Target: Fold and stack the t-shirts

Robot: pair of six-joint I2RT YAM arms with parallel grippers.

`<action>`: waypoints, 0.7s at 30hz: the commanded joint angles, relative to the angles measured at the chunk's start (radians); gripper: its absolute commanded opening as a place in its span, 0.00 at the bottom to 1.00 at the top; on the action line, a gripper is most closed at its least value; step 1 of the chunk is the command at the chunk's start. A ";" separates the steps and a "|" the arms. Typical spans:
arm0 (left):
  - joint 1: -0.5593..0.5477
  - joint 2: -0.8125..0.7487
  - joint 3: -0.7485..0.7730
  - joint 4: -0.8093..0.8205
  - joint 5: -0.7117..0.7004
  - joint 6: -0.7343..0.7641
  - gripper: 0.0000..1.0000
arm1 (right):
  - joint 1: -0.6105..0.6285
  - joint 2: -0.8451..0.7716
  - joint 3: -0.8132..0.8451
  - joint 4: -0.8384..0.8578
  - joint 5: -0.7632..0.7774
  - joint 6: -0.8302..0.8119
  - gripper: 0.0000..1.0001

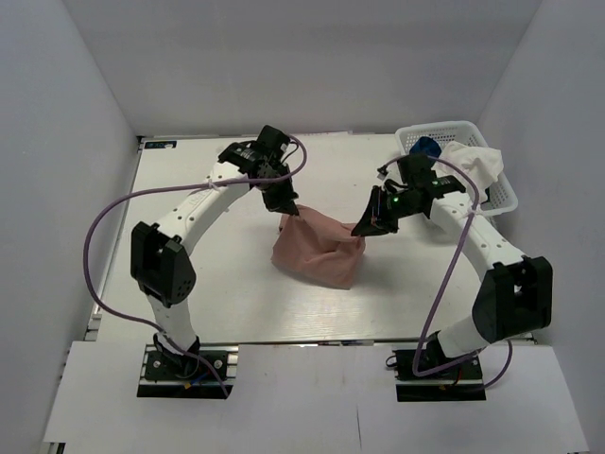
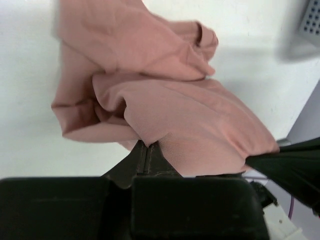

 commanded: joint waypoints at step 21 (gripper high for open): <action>0.103 0.387 0.396 0.125 -0.089 0.024 1.00 | -0.160 0.416 0.253 0.162 -0.028 -0.027 0.73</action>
